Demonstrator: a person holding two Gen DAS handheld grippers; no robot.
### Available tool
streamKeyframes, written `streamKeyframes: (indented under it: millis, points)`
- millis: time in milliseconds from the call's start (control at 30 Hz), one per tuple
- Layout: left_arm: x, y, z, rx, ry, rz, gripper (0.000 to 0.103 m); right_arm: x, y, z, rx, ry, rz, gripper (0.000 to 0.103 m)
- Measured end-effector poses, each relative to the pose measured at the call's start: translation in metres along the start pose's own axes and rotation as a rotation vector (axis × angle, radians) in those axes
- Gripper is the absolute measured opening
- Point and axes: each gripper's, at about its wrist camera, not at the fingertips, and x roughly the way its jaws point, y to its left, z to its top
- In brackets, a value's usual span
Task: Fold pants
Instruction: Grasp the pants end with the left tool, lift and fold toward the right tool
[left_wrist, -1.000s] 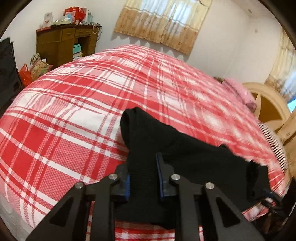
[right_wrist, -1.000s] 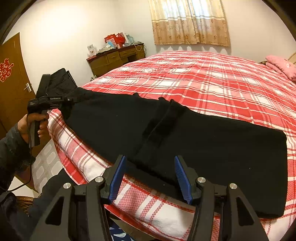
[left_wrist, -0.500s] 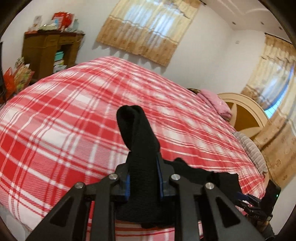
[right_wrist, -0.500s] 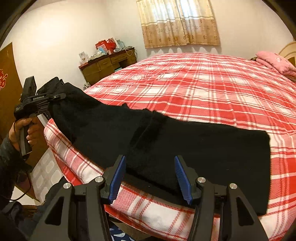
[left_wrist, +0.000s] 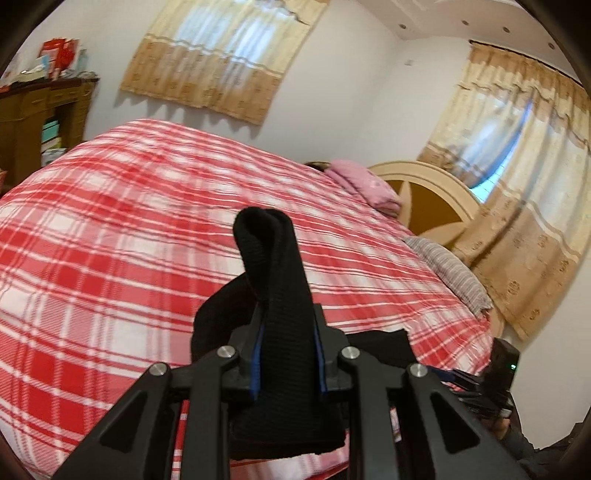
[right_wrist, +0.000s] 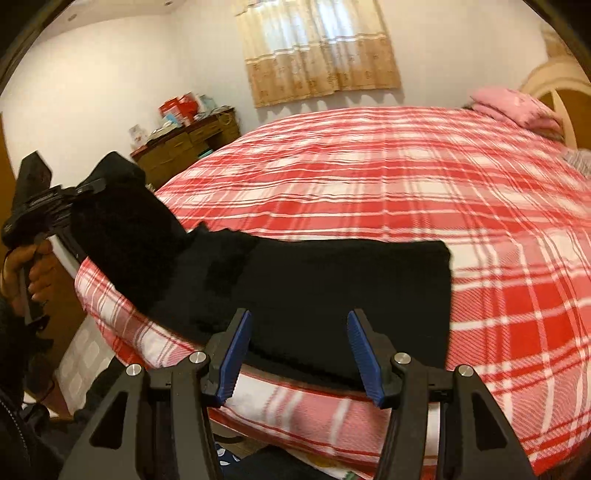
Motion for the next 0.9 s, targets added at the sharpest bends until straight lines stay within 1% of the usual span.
streamKeyframes:
  millis: [100, 433, 567, 700, 900]
  points:
    - [0.009, -0.016, 0.002, 0.020, 0.015, -0.024, 0.022, -0.005, -0.011, 0.000, 0.031, -0.012, -0.014, 0.056]
    - [0.041, -0.064, 0.000, 0.060, 0.078, -0.097, 0.022, -0.019, -0.035, -0.006, 0.057, -0.032, -0.058, 0.056]
    - [0.054, -0.085, 0.000, 0.080, 0.102, -0.130, 0.022, -0.023, -0.053, -0.007, 0.112, -0.044, -0.084, 0.056]
    - [0.068, -0.103, -0.001, 0.096, 0.132, -0.146, 0.022, -0.025, -0.069, -0.008, 0.161, -0.060, -0.118, 0.056]
    - [0.092, -0.133, -0.005, 0.136, 0.180, -0.162, 0.022, -0.027, -0.085, -0.011, 0.220, -0.073, -0.141, 0.056]
